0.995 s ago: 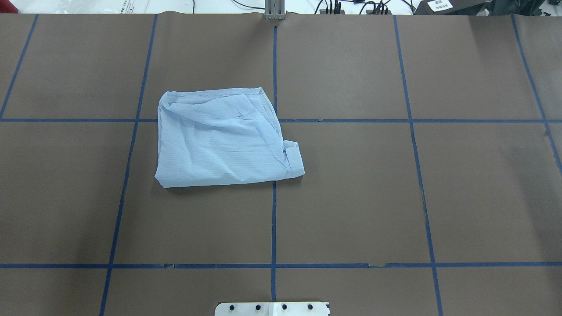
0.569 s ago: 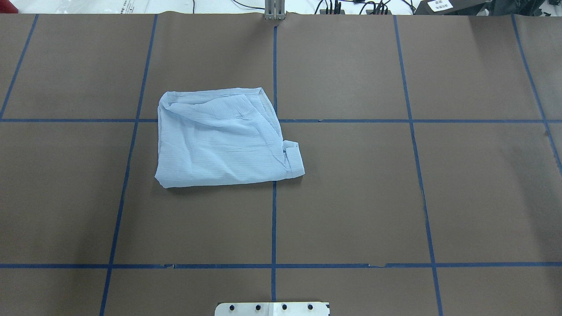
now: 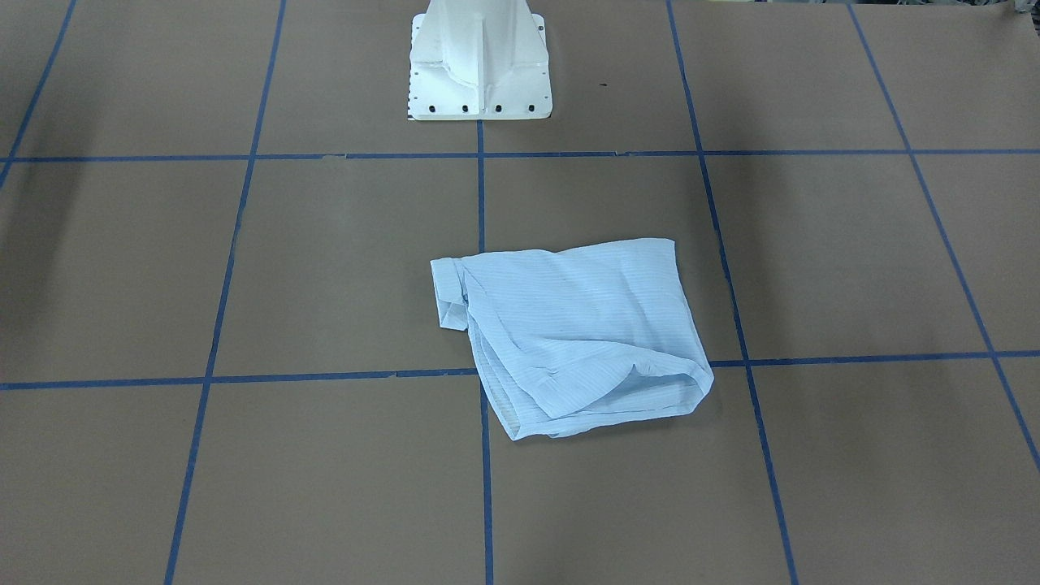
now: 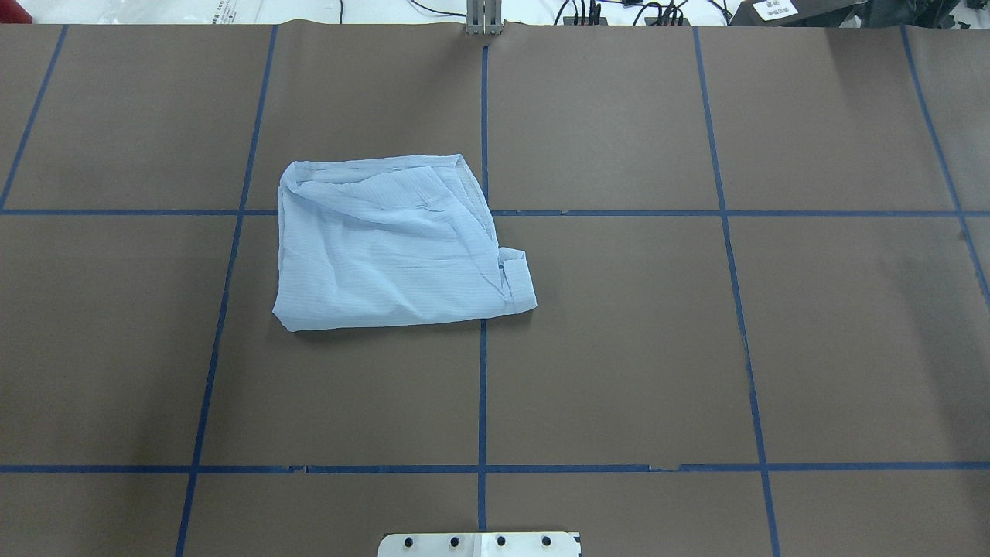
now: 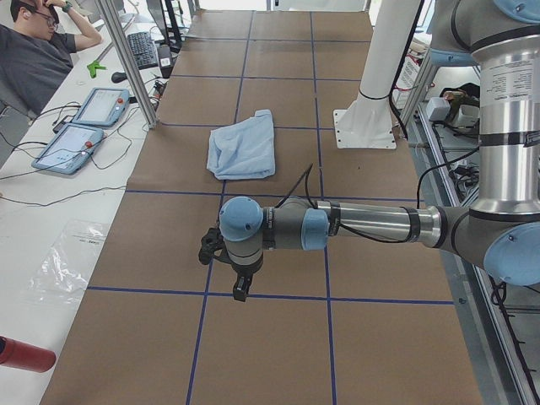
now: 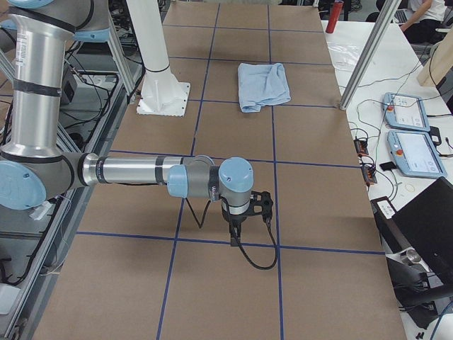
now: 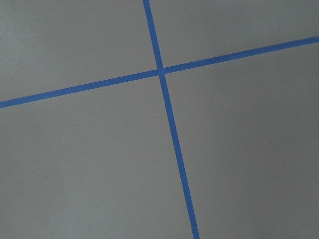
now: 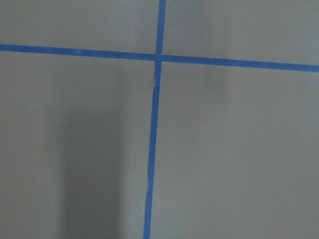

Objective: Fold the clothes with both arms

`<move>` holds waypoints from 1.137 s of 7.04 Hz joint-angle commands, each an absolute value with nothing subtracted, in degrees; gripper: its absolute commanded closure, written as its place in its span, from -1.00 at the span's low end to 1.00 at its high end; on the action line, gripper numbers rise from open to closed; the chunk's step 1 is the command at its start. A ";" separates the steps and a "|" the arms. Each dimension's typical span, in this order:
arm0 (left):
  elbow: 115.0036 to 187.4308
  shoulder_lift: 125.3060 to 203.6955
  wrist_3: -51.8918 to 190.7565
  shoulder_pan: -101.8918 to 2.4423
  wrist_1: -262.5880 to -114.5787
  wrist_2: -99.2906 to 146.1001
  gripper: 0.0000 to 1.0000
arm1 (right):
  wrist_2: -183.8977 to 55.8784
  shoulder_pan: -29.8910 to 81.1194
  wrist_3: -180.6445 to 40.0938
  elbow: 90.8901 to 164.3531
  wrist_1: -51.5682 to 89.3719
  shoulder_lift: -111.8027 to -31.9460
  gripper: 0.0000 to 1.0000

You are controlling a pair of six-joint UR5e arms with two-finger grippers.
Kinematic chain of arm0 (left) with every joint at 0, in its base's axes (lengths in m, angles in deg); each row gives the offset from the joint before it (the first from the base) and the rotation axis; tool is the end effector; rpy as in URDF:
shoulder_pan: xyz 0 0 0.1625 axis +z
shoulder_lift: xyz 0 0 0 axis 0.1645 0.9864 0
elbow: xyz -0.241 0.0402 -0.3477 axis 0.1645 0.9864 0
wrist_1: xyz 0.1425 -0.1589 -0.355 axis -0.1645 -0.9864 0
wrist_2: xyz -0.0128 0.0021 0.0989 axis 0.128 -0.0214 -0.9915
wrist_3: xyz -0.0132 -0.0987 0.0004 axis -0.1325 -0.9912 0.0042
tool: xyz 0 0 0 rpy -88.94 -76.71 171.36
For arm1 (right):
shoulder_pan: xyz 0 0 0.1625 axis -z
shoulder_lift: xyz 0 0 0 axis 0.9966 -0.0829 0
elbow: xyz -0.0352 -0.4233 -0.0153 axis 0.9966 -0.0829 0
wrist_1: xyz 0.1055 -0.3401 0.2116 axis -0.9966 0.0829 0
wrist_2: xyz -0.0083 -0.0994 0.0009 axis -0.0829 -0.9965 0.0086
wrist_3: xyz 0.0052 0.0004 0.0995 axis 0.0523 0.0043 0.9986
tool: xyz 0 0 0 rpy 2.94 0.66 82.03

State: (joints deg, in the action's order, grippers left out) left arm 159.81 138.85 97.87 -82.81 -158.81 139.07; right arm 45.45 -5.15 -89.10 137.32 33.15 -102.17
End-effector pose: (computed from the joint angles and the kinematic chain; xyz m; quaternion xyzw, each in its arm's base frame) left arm -0.0779 -0.4436 0.6288 0.0558 0.3965 0.0913 0.9118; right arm 0.0689 -0.4184 0.6347 0.0209 -0.3619 -0.0204 0.9318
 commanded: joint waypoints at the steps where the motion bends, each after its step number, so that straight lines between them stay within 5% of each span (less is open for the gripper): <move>1: 160.18 138.76 97.87 -82.81 -158.79 139.07 -1.00 | 45.42 -5.11 -89.06 137.28 33.12 -102.09 -1.00; 8: 160.27 138.49 97.96 -82.90 -158.88 139.07 -1.00 | 45.42 -5.11 -88.80 136.58 33.12 -102.09 -1.00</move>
State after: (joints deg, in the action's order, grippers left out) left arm 160.25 138.57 97.89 -82.87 -158.87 139.07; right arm 45.42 -5.11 -88.81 136.62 33.13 -102.04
